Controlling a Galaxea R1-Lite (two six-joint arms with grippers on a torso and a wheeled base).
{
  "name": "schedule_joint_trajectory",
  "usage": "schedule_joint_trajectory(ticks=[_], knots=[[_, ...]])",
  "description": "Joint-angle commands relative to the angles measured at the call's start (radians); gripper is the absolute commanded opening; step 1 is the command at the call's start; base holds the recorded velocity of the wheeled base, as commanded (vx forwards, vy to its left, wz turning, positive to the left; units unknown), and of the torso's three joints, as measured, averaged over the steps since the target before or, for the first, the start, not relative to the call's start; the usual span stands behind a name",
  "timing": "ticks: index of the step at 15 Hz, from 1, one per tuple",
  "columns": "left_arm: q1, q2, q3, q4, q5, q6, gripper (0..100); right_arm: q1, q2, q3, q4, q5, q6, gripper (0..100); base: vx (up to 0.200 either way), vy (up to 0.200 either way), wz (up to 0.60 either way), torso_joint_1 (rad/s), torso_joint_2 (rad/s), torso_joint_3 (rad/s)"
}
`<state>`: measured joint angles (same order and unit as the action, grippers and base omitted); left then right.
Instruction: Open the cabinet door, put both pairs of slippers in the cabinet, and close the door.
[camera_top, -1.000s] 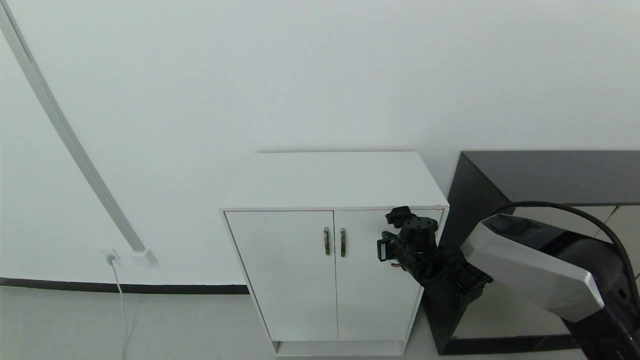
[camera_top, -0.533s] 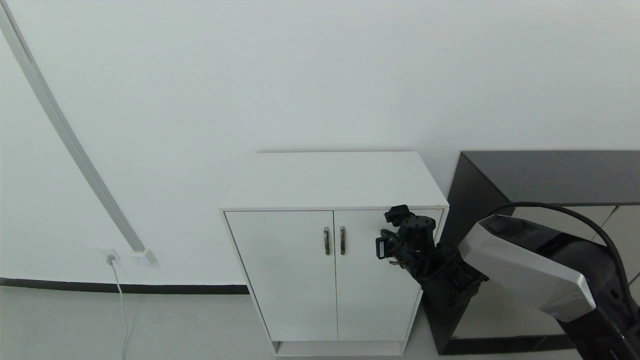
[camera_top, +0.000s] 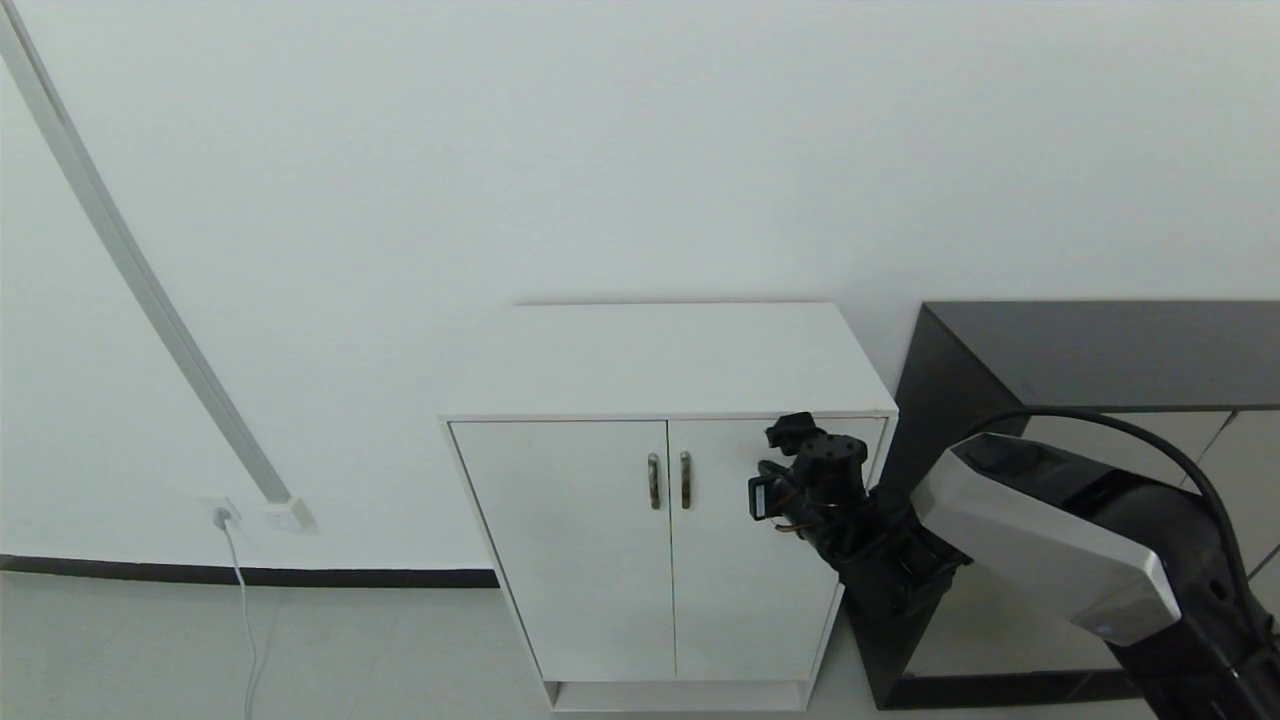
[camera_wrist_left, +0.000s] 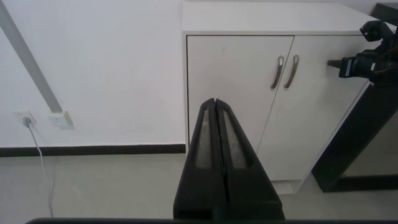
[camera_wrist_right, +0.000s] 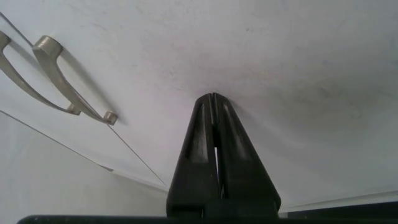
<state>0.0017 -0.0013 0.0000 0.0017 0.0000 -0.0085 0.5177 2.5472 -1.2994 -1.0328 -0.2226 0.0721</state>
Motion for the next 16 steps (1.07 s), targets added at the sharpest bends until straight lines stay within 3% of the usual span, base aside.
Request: schedule_joint_trajectory(ticks=[1, 5, 10, 16], knots=[[0.0, 0.001, 0.0, 0.0, 0.0, -0.001, 0, 0.01, -0.042, 0.04, -0.001, 0.002, 0.0, 0, 0.0, 0.0, 0.0, 0.0, 0.0, 0.0], [0.0, 0.001, 0.0, 0.0, 0.0, -0.001, 0, 0.024, -0.134, 0.183, -0.055, 0.0, -0.002, 0, 0.0, 0.0, 0.0, 0.0, 0.0, 0.0], [0.001, 0.001, 0.0, 0.0, 0.0, -0.001, 0, 0.015, -0.328, 0.471, -0.168, -0.001, -0.002, 0, 0.0, 0.0, 0.0, 0.0, 0.0, 0.0], [0.0, 0.001, 0.0, 0.0, 0.0, -0.001, 0, -0.134, -0.529, 0.845, -0.336, -0.069, -0.002, 0, 0.0, 0.0, 0.0, 0.0, 0.0, 0.0]])
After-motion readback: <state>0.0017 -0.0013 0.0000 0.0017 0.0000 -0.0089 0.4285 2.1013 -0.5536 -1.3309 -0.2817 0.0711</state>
